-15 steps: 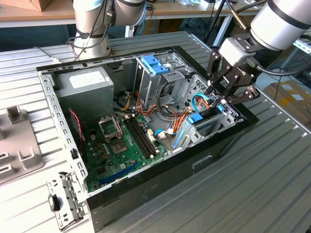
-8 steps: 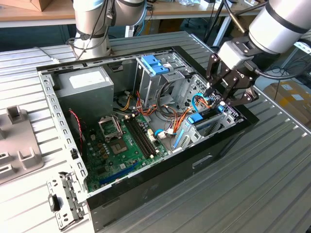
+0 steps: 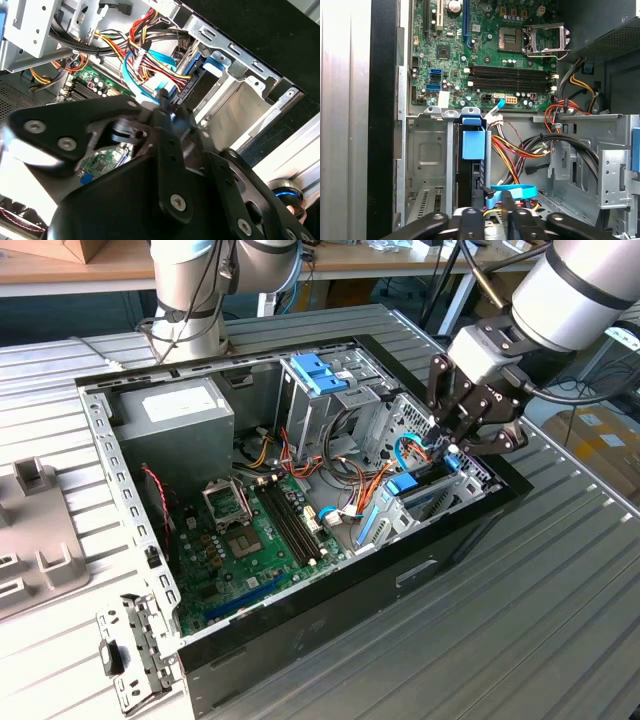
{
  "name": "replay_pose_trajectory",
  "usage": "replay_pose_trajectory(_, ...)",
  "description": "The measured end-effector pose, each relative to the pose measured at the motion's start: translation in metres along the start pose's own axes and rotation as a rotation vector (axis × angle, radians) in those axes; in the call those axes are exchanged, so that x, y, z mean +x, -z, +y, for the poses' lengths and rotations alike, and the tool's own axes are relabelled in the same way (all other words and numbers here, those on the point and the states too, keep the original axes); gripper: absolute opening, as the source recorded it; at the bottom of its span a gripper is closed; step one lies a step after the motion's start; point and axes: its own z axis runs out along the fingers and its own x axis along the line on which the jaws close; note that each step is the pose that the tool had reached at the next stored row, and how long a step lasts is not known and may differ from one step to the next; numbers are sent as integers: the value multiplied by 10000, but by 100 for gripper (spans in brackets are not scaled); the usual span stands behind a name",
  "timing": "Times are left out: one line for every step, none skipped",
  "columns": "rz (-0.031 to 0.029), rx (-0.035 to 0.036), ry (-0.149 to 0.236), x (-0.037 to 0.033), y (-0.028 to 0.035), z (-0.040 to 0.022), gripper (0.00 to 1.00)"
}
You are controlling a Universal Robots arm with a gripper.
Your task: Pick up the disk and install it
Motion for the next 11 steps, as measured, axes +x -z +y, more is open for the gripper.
replay_pose_trajectory(-1, 0, 0, 0, 0, 0, 22)
replay_pose_trajectory(0, 0, 0, 0, -1, 0, 22)
replay_pose_trajectory(-1, 0, 0, 0, -1, 0, 16)
replay_pose_trajectory(0, 0, 0, 0, -1, 0, 16)
replay_pose_trajectory(0, 0, 0, 1, -3, 0, 16)
replay_pose_trajectory(0, 0, 0, 1, -4, 0, 16)
replay_pose_trajectory(0, 0, -2, 20, -4, 1, 16)
replay_pose_trajectory(-2, 0, -1, 47, -12, 1, 16)
replay_pose_trajectory(-1, 0, -1, 58, -22, 1, 16)
replay_pose_trajectory(0, 0, 0, 61, -25, 1, 16)
replay_pose_trajectory(1, 0, 0, 63, -28, 1, 16)
